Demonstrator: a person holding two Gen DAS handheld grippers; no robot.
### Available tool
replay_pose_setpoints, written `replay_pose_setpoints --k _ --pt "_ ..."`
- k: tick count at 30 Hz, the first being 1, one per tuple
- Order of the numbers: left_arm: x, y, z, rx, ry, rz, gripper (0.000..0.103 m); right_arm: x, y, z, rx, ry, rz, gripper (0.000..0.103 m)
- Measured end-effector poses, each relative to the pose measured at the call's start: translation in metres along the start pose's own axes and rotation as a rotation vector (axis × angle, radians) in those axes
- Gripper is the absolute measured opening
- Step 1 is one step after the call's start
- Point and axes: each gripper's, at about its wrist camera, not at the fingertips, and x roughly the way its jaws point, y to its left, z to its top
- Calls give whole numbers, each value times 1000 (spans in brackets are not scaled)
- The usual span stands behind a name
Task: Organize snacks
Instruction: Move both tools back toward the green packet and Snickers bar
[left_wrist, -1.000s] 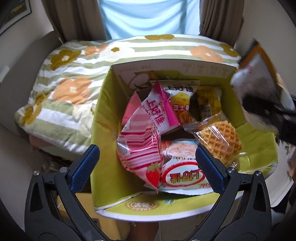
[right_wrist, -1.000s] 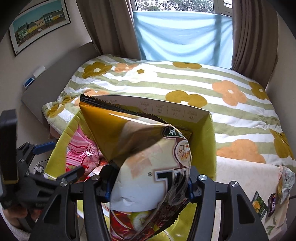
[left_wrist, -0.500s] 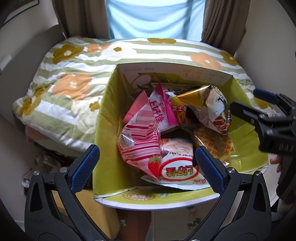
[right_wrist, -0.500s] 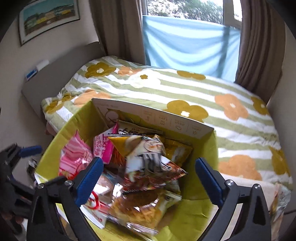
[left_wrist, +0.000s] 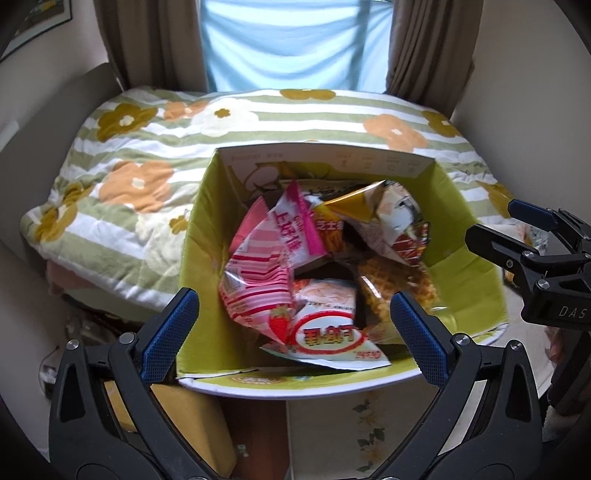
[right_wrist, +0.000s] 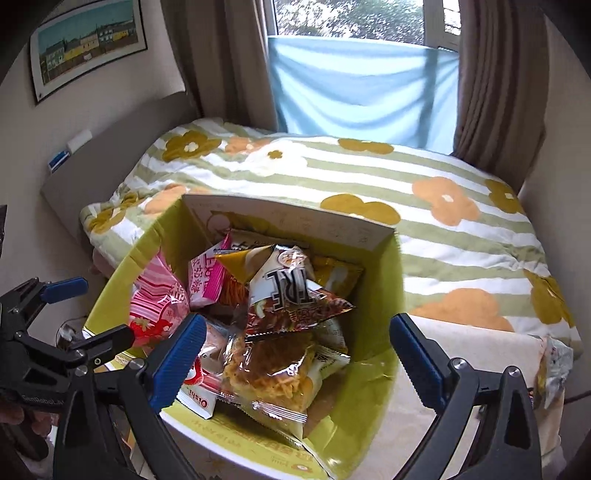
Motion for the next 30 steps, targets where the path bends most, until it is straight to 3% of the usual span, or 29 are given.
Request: replay_pose_setpoints --k 9,15,30 --pt "-13 -37 10 80 -38 -68 103 -37 -19 -7 49 -53 -70 99" --pt "-12 -72 18 155 -50 -154 103 -57 -40 -17 109 -62 -136 99" --pt "-18 -183 22 259 -73 -248 103 -128 -153 -63 286 -117 -304 99"
